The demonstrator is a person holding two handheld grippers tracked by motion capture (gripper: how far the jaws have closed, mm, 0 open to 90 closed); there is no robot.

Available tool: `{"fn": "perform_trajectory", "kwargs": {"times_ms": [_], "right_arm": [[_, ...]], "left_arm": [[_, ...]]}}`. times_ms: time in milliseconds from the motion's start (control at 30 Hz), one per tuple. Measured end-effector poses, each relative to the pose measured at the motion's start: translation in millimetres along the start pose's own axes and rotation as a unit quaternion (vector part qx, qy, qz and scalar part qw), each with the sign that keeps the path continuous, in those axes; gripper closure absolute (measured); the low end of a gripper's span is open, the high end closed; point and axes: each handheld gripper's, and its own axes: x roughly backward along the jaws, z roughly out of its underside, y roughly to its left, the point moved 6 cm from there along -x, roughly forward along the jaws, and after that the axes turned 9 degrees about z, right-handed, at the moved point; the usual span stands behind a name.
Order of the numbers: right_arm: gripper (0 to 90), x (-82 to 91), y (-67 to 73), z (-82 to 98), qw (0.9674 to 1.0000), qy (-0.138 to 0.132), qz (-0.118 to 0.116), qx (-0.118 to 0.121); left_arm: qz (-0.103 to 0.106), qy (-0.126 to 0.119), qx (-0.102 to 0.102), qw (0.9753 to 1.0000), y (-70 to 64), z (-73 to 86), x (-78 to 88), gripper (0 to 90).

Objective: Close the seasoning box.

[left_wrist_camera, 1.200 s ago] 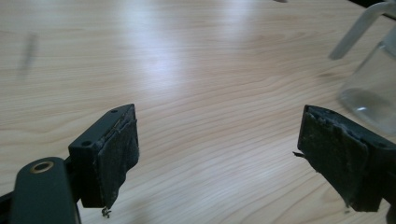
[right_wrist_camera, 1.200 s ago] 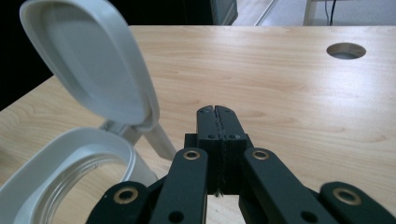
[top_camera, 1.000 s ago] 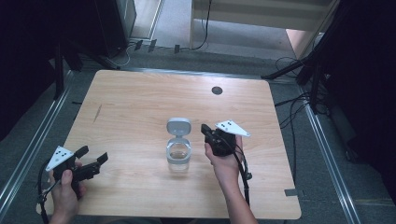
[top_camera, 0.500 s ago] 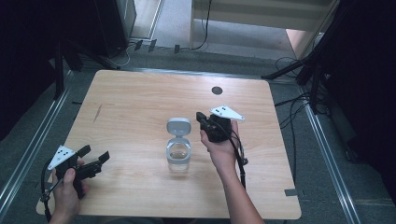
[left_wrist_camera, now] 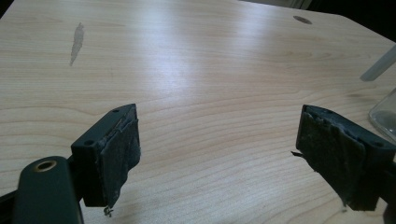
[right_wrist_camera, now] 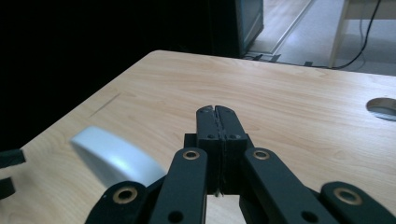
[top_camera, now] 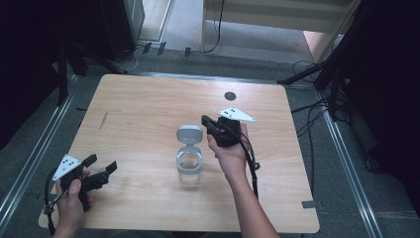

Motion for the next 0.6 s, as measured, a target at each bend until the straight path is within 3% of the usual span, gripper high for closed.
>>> {"fn": "perform_trajectory", "kwargs": {"times_ms": [333, 600], "right_arm": [[90.0, 21.6, 15.8, 22.0, 0.9995, 0.017, -0.02, 0.019], [86.4, 35.1, 13.5, 27.3, 0.9997, 0.002, -0.004, 0.026]], "left_arm": [[-0.004, 0.003, -0.004, 1.0, 0.2, 0.1, -0.6, 13.6], [-0.007, 0.002, -0.001, 1.0, 0.5, 0.0, -0.5, 13.7]]}}
